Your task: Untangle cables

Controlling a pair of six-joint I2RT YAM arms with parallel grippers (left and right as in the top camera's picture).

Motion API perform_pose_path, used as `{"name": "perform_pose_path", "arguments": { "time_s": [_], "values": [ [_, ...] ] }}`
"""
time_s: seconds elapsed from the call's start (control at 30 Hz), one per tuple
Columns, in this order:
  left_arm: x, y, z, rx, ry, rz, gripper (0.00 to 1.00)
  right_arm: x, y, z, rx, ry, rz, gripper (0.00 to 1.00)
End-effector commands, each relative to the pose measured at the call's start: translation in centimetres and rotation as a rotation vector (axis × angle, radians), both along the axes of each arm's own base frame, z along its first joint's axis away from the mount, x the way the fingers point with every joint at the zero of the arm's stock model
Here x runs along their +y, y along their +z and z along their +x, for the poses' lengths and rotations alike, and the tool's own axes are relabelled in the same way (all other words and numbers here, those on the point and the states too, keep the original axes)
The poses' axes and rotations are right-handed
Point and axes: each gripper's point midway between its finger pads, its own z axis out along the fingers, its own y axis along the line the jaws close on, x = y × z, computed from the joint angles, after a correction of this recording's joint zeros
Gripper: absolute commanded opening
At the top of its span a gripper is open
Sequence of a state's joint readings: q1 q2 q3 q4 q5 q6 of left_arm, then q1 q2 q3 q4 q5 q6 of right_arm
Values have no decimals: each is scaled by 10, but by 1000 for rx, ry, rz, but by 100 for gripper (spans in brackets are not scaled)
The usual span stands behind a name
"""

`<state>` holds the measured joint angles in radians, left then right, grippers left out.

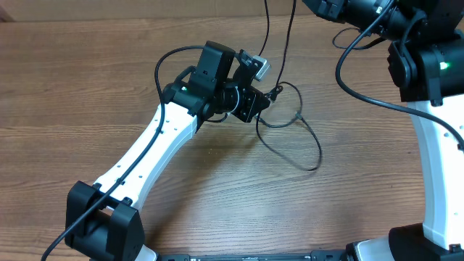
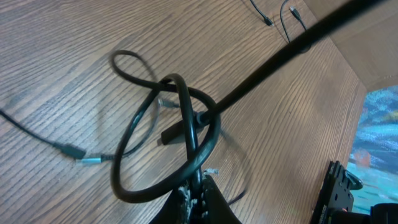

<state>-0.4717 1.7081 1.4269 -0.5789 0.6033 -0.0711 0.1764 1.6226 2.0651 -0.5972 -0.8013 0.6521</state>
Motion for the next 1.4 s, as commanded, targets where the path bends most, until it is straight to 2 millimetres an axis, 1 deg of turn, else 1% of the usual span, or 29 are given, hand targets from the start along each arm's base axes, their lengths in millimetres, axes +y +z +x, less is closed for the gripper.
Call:
{"name": "perform_pose_path", "arguments": {
  "time_s": [0.0, 0.1, 0.2, 0.3, 0.4, 0.5, 0.63, 0.8, 0.83, 0.97, 1.07, 1.17, 1.23, 1.3, 1.33, 1.37],
  "values": [
    [-1, 8, -2, -21, -20, -14, 4, 1, 14, -8, -33, 27, 18, 4],
    [-2, 8, -2, -20, -20, -14, 4, -2, 16, -6, -58, 15, 12, 4],
    [-1, 7, -3, -13, -20, -10, 4, -12, 21, 2, -131, -27, -18, 4],
    [1, 4, -5, 0, -19, -1, 4, -25, 38, 7, -274, -60, -46, 4],
    [7, -3, -5, 11, 6, 38, 4, -44, 58, 12, -374, -113, -40, 4],
    [11, -8, -5, 18, 23, 65, 4, -67, 66, 19, -383, -168, -19, 4],
    [12, -10, -5, 23, 28, 74, 4, -94, 61, 27, -346, -227, -27, 4],
    [13, -10, -5, 25, 28, 75, 4, -125, 40, 37, -280, -303, -81, 4],
    [13, -10, -6, 28, 27, 77, 5, -134, 35, 40, -259, -336, -93, 4],
    [16, -15, -11, 57, 28, 95, 4, -191, 13, 55, -171, -534, -150, 4],
    [19, -19, -14, 72, 26, 114, 4, -251, -6, 59, -123, -698, -231, 4],
    [20, -20, -16, 82, 27, 120, 4, -308, -25, 56, -87, -816, -322, 4],
    [20, -20, -17, 84, 27, 120, 4, -342, -38, 53, -65, -870, -372, 4],
    [20, -20, -17, 89, 32, 118, 4, -383, -55, 49, -29, -936, -418, 4],
    [20, -20, -17, 93, 35, 117, 4, -397, -62, 48, -16, -954, -433, 4],
    [20, -20, -17, 98, 40, 116, 4, -416, -71, 46, 1, -977, -455, 4]
  ]
}}
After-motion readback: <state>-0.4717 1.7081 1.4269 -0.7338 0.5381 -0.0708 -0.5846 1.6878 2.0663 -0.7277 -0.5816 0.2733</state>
